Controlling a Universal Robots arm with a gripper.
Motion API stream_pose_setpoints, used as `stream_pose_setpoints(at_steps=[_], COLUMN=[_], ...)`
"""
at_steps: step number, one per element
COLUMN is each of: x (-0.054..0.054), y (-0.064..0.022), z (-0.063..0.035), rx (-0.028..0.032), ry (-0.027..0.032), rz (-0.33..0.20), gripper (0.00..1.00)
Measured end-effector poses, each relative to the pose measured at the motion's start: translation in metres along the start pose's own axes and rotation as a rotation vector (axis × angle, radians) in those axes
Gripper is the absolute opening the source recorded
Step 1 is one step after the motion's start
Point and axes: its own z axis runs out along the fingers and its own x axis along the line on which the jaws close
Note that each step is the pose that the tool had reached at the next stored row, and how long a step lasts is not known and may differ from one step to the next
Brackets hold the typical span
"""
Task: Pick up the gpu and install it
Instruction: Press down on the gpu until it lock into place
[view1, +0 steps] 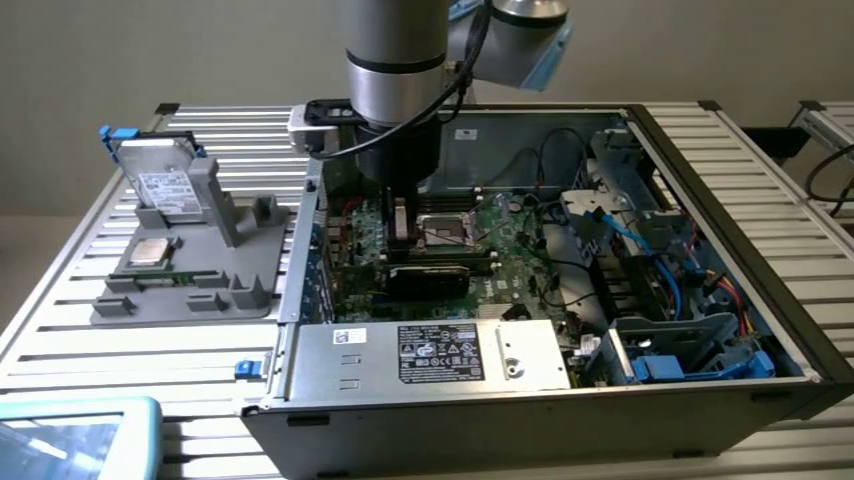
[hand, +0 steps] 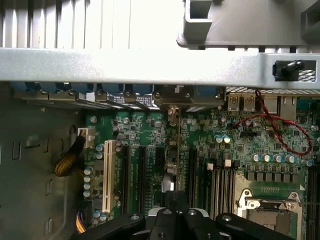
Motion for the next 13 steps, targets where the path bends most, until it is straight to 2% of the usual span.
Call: stream_pose_setpoints(at_steps=[8, 13], x=[0.0, 0.0], y=[-0.0047, -0.0187], z=[-0.0019, -0.002], rx=[-0.0043, -0.0044], ry=[0.0006, 0.0006], rz=[0.0, 0.0], gripper=[0.11, 0.11])
